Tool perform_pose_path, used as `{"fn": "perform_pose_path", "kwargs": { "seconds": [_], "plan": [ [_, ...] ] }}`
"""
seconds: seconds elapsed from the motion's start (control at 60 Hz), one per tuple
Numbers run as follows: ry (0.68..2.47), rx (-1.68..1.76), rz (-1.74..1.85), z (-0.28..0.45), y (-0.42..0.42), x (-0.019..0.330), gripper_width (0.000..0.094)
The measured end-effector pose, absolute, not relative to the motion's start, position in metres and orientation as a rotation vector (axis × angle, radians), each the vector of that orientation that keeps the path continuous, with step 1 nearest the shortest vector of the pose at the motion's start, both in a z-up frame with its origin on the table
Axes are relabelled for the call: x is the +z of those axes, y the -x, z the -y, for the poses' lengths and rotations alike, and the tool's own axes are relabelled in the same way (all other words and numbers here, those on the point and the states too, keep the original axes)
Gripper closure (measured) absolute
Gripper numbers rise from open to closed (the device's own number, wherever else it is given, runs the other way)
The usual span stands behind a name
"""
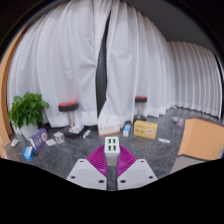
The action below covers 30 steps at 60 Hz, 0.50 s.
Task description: Unplug charger
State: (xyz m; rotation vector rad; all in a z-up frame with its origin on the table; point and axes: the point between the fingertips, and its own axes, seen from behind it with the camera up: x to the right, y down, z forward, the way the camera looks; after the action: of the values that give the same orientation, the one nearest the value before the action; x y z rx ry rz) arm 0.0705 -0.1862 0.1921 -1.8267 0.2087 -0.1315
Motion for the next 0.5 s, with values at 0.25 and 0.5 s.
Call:
{"fn": "perform_pose_path", "kwargs": {
  "seconds": [0.25, 0.5],
  "plan": [
    [2.135, -0.025, -0.274, 0.211, -0.127, 0.016, 0.0787],
    [2.179, 0.005, -0.235, 0.205, -0.161, -0.011, 0.0562]
  ]
}}
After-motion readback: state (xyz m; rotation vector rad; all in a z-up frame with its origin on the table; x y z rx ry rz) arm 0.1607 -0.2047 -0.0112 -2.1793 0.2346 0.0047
